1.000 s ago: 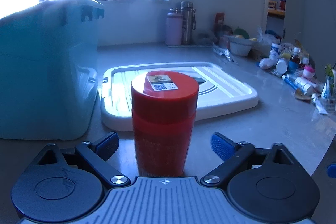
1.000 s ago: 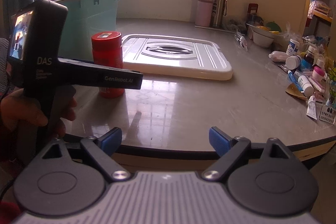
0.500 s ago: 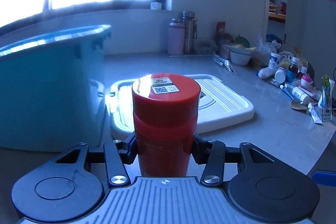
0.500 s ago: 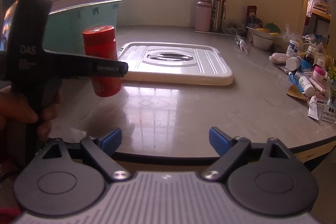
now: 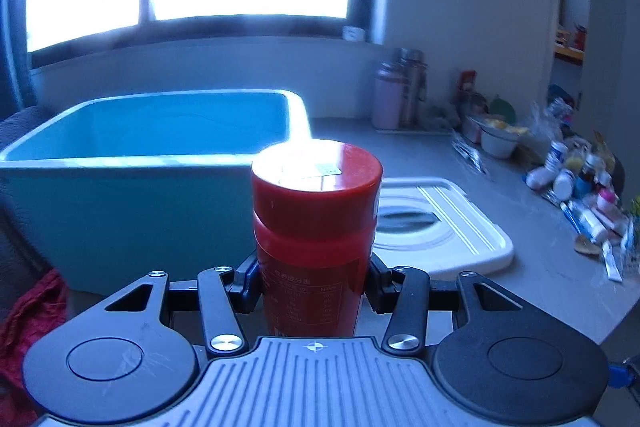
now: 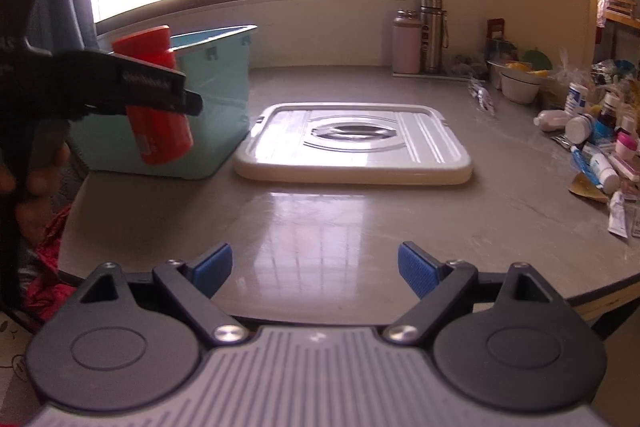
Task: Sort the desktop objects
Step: 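Lift and carry the red canister in the left gripper over the teal bin, then open the left gripper to drop the red canister into the bin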
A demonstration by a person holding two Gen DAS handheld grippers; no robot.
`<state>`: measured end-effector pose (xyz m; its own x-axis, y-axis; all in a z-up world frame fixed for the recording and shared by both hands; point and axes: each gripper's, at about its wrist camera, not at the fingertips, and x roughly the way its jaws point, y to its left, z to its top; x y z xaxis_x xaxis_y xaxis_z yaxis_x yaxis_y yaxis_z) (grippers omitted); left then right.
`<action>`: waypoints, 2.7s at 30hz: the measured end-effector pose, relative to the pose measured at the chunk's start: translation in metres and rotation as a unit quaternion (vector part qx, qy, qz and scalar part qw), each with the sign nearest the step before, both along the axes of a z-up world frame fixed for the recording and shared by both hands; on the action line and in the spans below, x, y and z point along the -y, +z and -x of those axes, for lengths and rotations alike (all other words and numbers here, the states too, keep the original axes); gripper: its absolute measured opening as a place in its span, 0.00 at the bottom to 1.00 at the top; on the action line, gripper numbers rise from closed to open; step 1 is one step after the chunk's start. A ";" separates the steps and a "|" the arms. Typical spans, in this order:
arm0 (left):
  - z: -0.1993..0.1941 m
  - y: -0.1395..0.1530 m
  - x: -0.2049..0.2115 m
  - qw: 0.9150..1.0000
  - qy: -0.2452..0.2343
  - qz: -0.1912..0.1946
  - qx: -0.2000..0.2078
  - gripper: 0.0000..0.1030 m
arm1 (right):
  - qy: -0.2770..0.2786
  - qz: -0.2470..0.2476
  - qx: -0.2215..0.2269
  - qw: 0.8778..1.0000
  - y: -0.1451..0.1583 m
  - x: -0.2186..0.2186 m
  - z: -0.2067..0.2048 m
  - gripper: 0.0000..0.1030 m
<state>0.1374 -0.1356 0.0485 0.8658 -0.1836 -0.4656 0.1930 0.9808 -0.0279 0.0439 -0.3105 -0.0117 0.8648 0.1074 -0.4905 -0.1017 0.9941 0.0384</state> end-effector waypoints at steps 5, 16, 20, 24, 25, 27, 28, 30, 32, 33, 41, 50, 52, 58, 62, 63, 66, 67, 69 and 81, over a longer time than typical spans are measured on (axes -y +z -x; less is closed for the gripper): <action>0.005 0.026 -0.025 1.000 0.022 0.003 -0.004 0.48 | 0.016 -0.016 0.009 1.000 0.010 -0.014 -0.008 0.87; -0.013 0.090 -0.078 0.998 0.062 0.005 -0.003 0.49 | 0.036 -0.039 0.001 0.999 0.020 -0.028 -0.047 0.87; -0.038 0.110 -0.098 0.996 0.084 0.002 0.000 0.49 | 0.031 -0.048 0.000 0.998 0.019 -0.038 -0.054 0.87; -0.071 0.120 -0.112 0.995 0.097 -0.002 -0.011 0.49 | 0.028 -0.057 -0.005 0.998 0.019 -0.045 -0.068 0.87; -0.079 0.122 -0.114 0.995 0.096 -0.005 -0.012 0.49 | 0.027 -0.059 -0.005 0.998 0.019 -0.047 -0.072 0.87; -0.094 0.126 -0.117 0.996 0.091 -0.011 -0.012 0.49 | 0.023 -0.062 -0.007 0.998 0.019 -0.051 -0.078 0.87; -0.102 0.128 -0.119 0.996 0.089 -0.014 -0.012 0.49 | 0.021 -0.064 -0.008 0.998 0.018 -0.052 -0.081 0.87; -0.116 0.130 -0.123 0.996 0.088 -0.016 -0.015 0.49 | 0.015 -0.070 -0.013 0.997 0.017 -0.055 -0.088 0.87; -0.133 0.128 -0.127 0.996 0.090 -0.015 -0.024 0.49 | 0.006 -0.077 -0.019 0.997 0.015 -0.056 -0.093 0.87; -0.141 0.126 -0.129 0.995 0.091 -0.015 -0.028 0.49 | 0.002 -0.080 -0.022 0.997 0.014 -0.057 -0.096 0.87; -0.193 0.094 -0.146 0.993 0.088 -0.022 -0.074 0.49 | -0.026 -0.093 -0.038 0.995 0.009 -0.065 -0.109 0.87; -0.220 0.069 -0.159 0.990 0.086 -0.025 -0.105 0.49 | -0.037 -0.089 -0.049 0.994 0.006 -0.075 -0.122 0.87; -0.222 0.064 -0.158 0.990 0.086 -0.025 -0.112 0.49 | -0.039 -0.091 -0.050 0.994 0.006 -0.075 -0.124 0.87; -0.225 0.047 -0.157 0.986 0.095 -0.032 -0.135 0.55 | -0.042 -0.097 -0.055 0.993 0.004 -0.072 -0.127 0.87; -0.225 0.044 -0.161 0.985 0.106 -0.017 -0.136 0.83 | -0.044 -0.100 -0.059 0.992 0.003 -0.071 -0.129 0.87; -0.221 0.044 -0.162 0.985 0.108 -0.021 -0.132 0.83 | -0.044 -0.100 -0.059 0.992 0.003 -0.071 -0.129 0.87; -0.218 0.044 -0.161 0.985 0.109 -0.030 -0.131 0.83 | -0.044 -0.102 -0.060 0.992 0.002 -0.069 -0.129 0.87; -0.217 0.044 -0.162 0.985 0.109 -0.029 -0.132 0.83 | -0.043 -0.102 -0.060 0.992 0.002 -0.069 -0.128 0.87; -0.213 0.045 -0.161 0.985 0.110 -0.030 -0.131 0.83 | -0.042 -0.102 -0.059 0.992 0.003 -0.068 -0.128 0.87; -0.182 0.061 -0.152 0.985 0.121 -0.049 -0.113 0.83 | -0.024 -0.098 -0.049 0.994 0.012 -0.060 -0.112 0.87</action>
<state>0.3192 0.0164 0.1095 0.7505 0.0710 -0.6571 -0.0471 0.9974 0.0540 0.1558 -0.2507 0.0001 0.8208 0.1689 -0.5457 -0.0402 0.9700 0.2399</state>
